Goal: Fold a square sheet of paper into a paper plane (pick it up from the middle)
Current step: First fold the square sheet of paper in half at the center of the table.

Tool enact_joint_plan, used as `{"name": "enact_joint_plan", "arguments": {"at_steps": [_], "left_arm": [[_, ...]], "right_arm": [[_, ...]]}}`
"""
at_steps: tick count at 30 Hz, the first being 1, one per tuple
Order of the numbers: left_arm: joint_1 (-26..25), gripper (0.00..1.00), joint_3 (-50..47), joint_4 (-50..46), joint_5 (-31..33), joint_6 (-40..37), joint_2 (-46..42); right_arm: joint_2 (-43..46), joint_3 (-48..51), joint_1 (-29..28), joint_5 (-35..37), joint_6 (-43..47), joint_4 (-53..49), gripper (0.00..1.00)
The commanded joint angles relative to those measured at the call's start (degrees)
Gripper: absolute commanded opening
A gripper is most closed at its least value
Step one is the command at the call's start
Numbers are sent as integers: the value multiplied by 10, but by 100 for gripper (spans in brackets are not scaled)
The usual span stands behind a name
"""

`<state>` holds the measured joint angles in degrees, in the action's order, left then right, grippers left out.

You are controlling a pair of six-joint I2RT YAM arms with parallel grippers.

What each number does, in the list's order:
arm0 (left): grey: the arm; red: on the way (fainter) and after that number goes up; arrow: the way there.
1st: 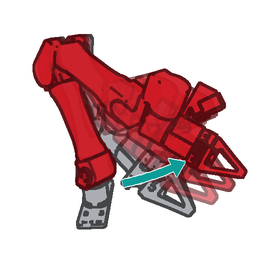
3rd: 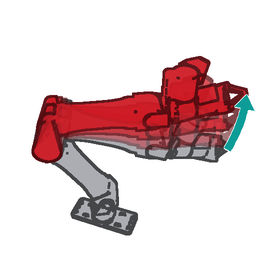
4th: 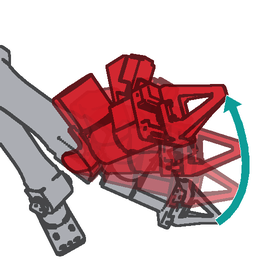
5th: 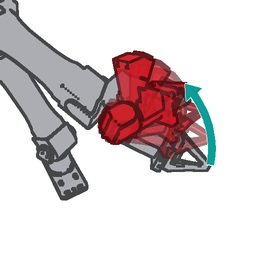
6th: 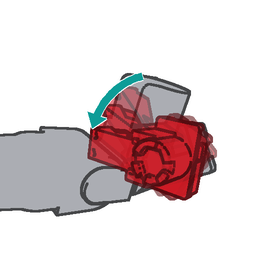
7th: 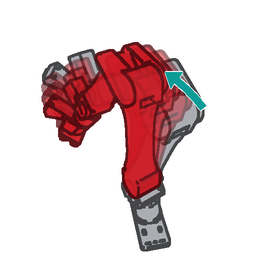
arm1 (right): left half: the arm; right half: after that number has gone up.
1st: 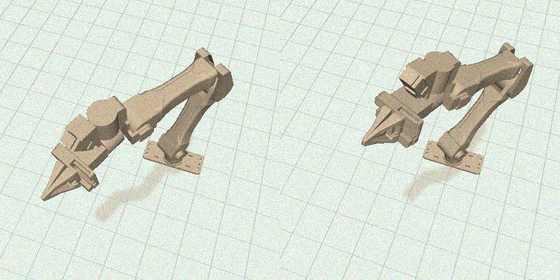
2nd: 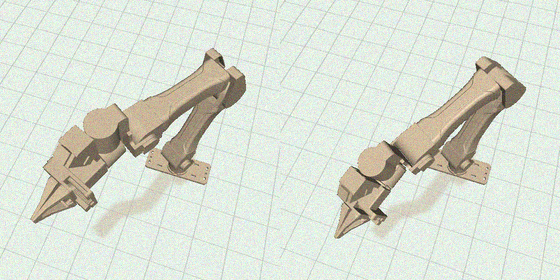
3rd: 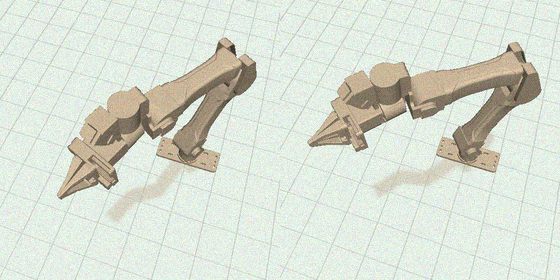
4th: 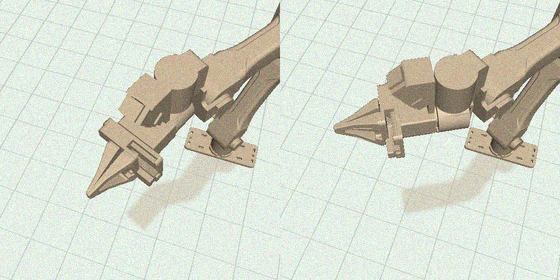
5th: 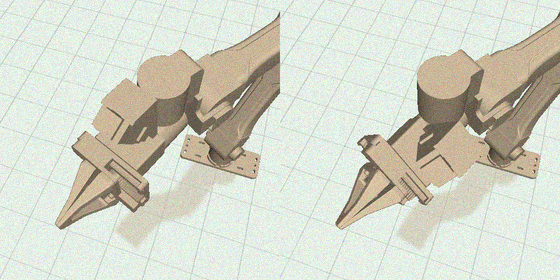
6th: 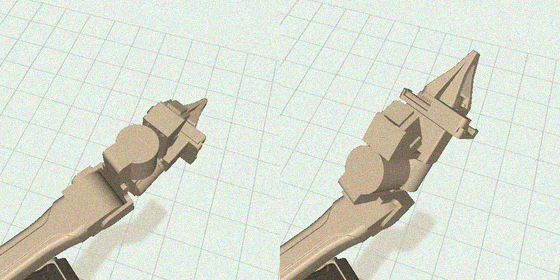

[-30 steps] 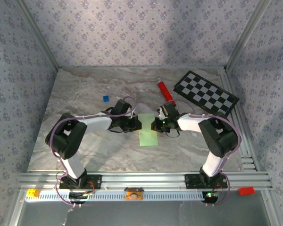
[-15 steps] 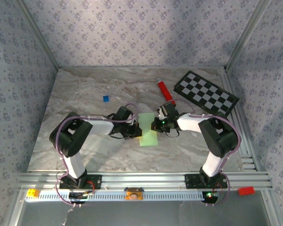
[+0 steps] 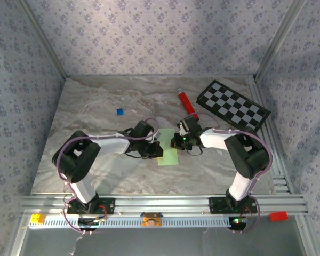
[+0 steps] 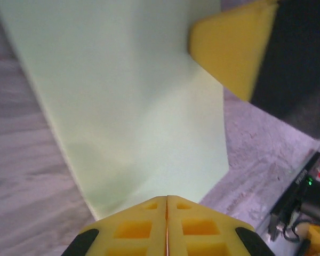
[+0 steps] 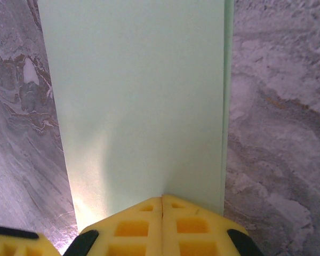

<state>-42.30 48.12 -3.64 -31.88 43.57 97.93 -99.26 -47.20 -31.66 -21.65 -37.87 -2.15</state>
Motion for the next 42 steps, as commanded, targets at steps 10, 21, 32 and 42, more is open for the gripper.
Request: {"name": "enact_joint_plan", "arguments": {"at_steps": [10, 21, 32, 42], "left_arm": [[-12, 8, -56, 18, -17, 1, 15], [17, 12, 34, -62, 14, -39, -69], [85, 11, 181, -92, -34, -75, 66], [98, 11, 201, -93, -29, -102, 129]], "right_arm": [[-23, 35, -7, 38, 14, -115, 0], [41, -23, -11, -23, 76, -111, 9], [179, 58, -3, 21, -29, -139, 26], [207, 116, -19, -21, -80, -99, 32]]}}
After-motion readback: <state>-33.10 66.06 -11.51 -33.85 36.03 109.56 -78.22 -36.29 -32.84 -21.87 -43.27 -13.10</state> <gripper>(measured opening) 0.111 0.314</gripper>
